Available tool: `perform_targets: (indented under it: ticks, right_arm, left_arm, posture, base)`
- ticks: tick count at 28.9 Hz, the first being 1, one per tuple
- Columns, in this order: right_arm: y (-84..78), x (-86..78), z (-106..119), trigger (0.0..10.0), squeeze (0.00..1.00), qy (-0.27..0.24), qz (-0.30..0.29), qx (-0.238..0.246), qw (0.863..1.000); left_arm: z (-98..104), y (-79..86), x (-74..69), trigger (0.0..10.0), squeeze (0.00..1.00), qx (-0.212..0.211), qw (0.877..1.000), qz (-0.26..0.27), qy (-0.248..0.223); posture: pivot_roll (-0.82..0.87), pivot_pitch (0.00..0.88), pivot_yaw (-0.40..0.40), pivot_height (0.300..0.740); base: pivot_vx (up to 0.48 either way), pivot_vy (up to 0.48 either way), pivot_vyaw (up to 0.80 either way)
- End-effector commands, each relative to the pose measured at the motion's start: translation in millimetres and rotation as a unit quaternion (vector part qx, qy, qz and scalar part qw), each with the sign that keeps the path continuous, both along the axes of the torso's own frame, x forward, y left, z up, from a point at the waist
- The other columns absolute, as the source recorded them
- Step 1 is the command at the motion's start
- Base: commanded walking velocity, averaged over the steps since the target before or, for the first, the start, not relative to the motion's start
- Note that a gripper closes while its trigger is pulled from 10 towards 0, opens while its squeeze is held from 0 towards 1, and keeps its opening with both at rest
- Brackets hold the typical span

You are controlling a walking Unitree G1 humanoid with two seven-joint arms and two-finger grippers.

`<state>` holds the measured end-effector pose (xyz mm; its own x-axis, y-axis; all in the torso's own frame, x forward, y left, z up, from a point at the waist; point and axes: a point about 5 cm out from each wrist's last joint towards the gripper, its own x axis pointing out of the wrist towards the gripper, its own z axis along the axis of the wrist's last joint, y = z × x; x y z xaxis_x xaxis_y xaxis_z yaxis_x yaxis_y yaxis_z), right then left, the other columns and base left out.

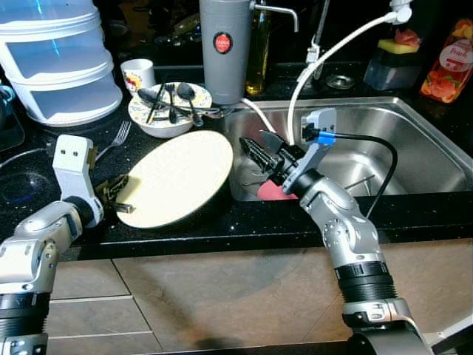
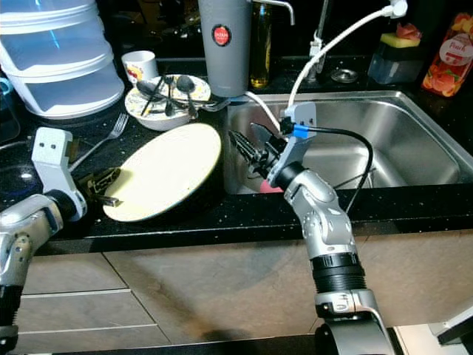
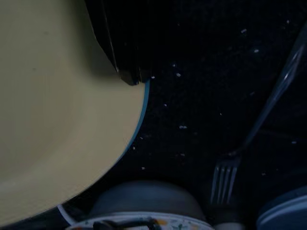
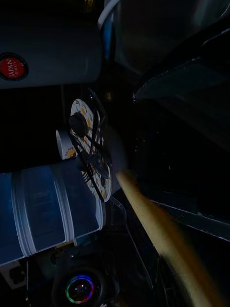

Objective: Kitchen organization

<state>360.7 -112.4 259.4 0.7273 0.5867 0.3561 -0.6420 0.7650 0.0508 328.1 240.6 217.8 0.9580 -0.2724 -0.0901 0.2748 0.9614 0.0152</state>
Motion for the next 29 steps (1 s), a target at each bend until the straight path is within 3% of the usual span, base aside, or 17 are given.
perform_targets:
  ticks: [1,11,16,17,18,19,23,24,25,29]
  right_arm:
    - [0.1,-2.0,-2.8,10.0,0.0,0.003,-0.001,-0.006,1.0]
    - [-11.1,7.2,-8.0,10.0,0.0,0.048,-0.052,-0.03,0.997]
    - [-13.0,7.4,-10.4,10.0,0.0,0.063,-0.043,-0.053,0.996]
    - [-12.7,6.8,-10.7,10.0,0.39,0.064,-0.039,-0.054,0.996]
    - [-12.5,6.5,-10.8,10.0,0.39,0.064,-0.036,-0.054,0.996]
    - [-11.2,5.0,-8.5,10.0,1.0,0.06,-0.028,-0.047,0.997]
    - [-13.2,6.1,1.7,10.0,1.0,0.044,-0.048,-0.022,0.998]
    - [-14.3,6.5,6.8,10.0,0.72,0.039,-0.05,-0.005,0.998]
    - [-14.3,5.6,13.0,10.0,0.0,0.035,-0.04,0.018,0.998]
    - [-11.7,1.4,20.6,10.0,0.0,0.026,-0.008,0.029,0.999]
  left_arm:
    - [-21.3,2.4,-3.3,2.0,0.0,0.02,0.999,0.001,0.05]
    - [-22.4,2.0,-3.6,2.0,0.0,0.033,0.998,0.0,0.051]
    - [-22.8,1.2,-4.5,2.0,0.0,0.036,0.998,0.0,0.05]
    - [-22.9,1.1,-4.7,2.1,0.0,0.037,0.998,0.0,0.05]
    - [-23.0,0.9,-4.8,2.1,0.0,0.037,0.998,0.0,0.05]
    - [-23.3,0.7,-5.1,2.3,0.0,0.038,0.998,0.0,0.05]
    - [-23.4,0.5,-5.1,2.4,0.0,0.038,0.998,0.0,0.05]
    - [-23.3,0.3,-5.1,2.4,0.0,0.039,0.998,0.0,0.05]
    - [-23.3,-0.1,-5.1,2.4,0.0,0.039,0.998,-0.001,0.05]
    - [-23.5,-0.7,-5.3,2.4,0.0,0.039,0.998,-0.002,0.05]
  posture:
    - [0.03,0.142,0.04,0.74]
    - [0.03,0.147,0.037,0.74]
    - [0.03,0.148,0.036,0.74]
    - [0.03,0.149,0.036,0.74]
    - [0.03,0.149,0.036,0.74]
    - [0.03,0.149,0.036,0.74]
    - [0.03,0.149,0.036,0.74]
    - [0.03,0.149,0.036,0.74]
    - [0.03,0.149,0.036,0.74]
    - [0.03,0.149,0.036,0.74]
  base:
    - [0.0,0.0,0.0]
    - [0.0,0.0,0.0]
    - [0.0,0.0,0.0]
    - [0.0,0.0,0.0]
    - [0.0,0.0,0.0]
    - [0.0,0.0,0.0]
    - [0.0,0.0,0.0]
    - [0.0,0.0,0.0]
    - [0.0,0.0,0.0]
    - [0.0,0.0,0.0]
